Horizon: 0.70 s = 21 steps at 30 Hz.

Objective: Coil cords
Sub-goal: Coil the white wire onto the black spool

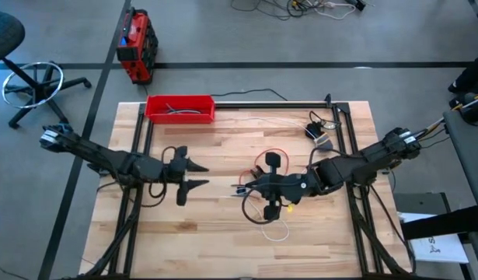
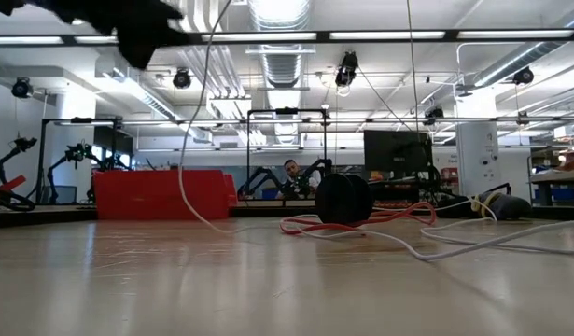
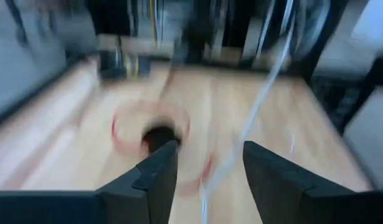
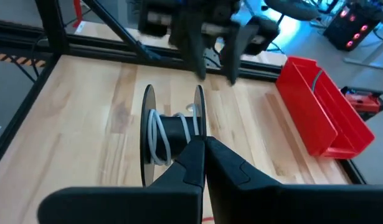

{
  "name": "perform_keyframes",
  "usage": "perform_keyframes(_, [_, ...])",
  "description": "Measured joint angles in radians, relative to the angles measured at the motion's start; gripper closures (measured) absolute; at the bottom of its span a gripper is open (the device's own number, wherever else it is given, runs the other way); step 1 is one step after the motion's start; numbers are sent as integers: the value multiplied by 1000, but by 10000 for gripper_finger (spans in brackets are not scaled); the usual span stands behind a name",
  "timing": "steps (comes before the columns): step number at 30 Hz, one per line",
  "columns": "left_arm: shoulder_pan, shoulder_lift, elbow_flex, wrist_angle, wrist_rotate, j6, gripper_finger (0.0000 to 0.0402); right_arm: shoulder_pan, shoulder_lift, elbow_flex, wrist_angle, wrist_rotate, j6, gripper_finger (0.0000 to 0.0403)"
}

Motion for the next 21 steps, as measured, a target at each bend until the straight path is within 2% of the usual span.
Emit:
perform_keyframes(4, [-1,31,-39,352,0,117,224,-14,3,-10,17,-39,0,403])
perform_keyframes(8, [0,116,-46,538,24,180,236,-17,13,-14,42,-41,0,403])
perform_keyframes(15, [1,286,50,595,57,174,271,-47,21,-17,41,-41,0,403])
perform_keyframes(21, [6,338,112,516,-1,192,287,-49,21,-18,40,-43,0,403])
